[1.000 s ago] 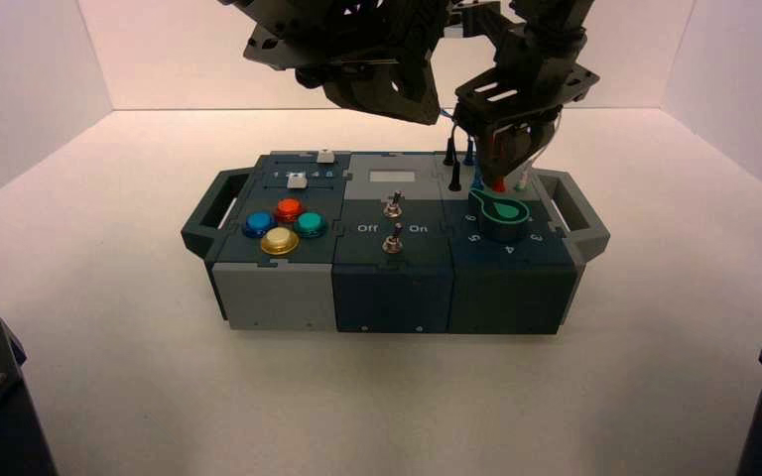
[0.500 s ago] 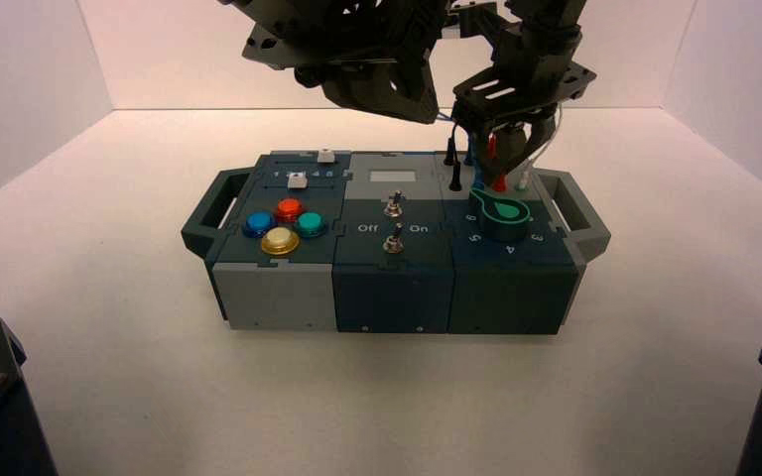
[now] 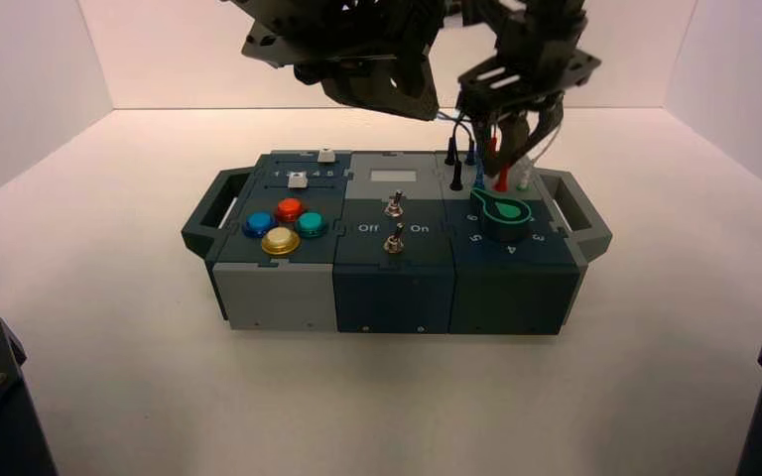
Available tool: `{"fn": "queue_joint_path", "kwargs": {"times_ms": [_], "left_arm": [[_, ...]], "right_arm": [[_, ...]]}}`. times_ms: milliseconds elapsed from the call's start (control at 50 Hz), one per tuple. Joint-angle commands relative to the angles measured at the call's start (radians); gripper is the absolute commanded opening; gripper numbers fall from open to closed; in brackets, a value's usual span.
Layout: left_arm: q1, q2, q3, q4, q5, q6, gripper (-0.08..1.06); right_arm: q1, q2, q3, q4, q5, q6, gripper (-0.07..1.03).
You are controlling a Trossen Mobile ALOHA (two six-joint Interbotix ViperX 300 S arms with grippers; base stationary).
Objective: Insert the red wire.
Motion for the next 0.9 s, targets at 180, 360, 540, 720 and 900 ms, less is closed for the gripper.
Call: {"fn": "queue_joint_path", "kwargs": {"times_ms": [180, 360, 540, 720, 900], "left_arm": [[0.032, -0.046, -0.018, 0.002, 0.006, 0.002, -0.03], [0.084, -0.091, 0.002, 0.009, 0.018, 0.006, -0.03], [0.141, -0.138, 0.028, 0.009, 0.021, 0.02, -0.03], [0.212, -0.193, 0.058, 0.011, 0.026, 0.021, -0.03], [0.252, -0.23, 0.071, 0.009, 0.055, 0.021, -0.03]], "right_arm": [[-0.002, -0.11, -0.021, -0.003, 0.052, 0.005, 0.33], [0.003, -0.169, 0.0, 0.002, 0.144, 0.011, 0.33], [0.008, -0.244, 0.009, 0.005, 0.155, 0.008, 0.33], [0.008, -0.29, -0.002, 0.011, 0.152, 0.008, 0.33], [0.008, -0.298, -0.008, 0.014, 0.153, 0.009, 0.33]]}}
